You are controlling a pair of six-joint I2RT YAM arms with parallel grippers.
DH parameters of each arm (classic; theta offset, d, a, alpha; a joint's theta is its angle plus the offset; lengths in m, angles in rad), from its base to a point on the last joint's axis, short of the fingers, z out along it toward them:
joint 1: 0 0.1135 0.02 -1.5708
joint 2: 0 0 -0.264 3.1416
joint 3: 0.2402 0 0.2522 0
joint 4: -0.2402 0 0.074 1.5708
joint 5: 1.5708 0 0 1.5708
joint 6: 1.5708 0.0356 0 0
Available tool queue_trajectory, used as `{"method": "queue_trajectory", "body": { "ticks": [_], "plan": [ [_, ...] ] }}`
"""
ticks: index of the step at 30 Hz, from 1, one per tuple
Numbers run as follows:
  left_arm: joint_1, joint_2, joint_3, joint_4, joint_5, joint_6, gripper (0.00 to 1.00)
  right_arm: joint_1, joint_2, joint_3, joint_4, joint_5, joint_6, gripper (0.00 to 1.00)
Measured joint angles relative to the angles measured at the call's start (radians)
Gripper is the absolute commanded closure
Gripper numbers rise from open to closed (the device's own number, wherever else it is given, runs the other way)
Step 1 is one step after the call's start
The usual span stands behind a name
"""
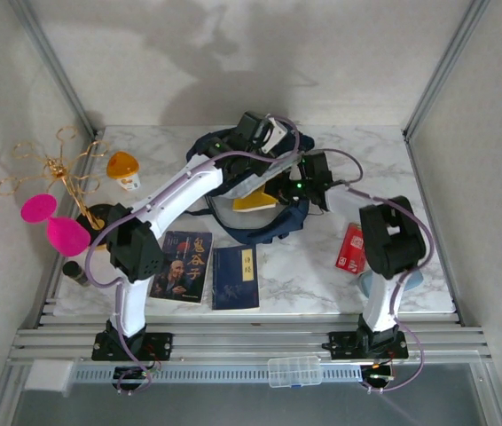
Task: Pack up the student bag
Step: Place the book in the student bag.
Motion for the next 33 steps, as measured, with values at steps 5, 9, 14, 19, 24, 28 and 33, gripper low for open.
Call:
{"method": "queue_trajectory", "body": {
  "ticks": [5, 9, 14, 19, 24, 28, 33],
  "plan": [
    [0.027, -0.002, 0.002, 0.007, 0.027, -0.027, 1.00, -0.003, 0.144, 0.179, -0.085, 0.052, -0.113, 0.50],
    [0.036, -0.002, 0.002, 0.008, 0.034, -0.034, 1.00, -0.019, 0.145, 0.200, -0.151, 0.151, -0.157, 0.38],
    [0.036, -0.002, 0.002, 0.009, 0.036, -0.034, 1.00, -0.022, -0.004, 0.047, -0.190, 0.308, -0.159, 0.42],
    [0.036, -0.002, 0.001, 0.009, 0.058, -0.035, 1.00, 0.024, -0.155, -0.084, -0.201, 0.396, -0.138, 0.62],
    [0.036, -0.002, -0.001, 0.009, 0.068, -0.041, 1.00, 0.125, -0.117, -0.100, -0.177, 0.427, -0.108, 0.85],
    [0.036, -0.002, 0.000, 0.009, 0.068, -0.045, 1.00, 0.141, -0.034, -0.100, -0.139, 0.459, -0.097, 0.95],
    [0.036, -0.002, -0.001, 0.009, 0.068, -0.045, 1.00, 0.136, -0.013, -0.086, -0.052, 0.544, -0.091, 0.97]
  ]
}}
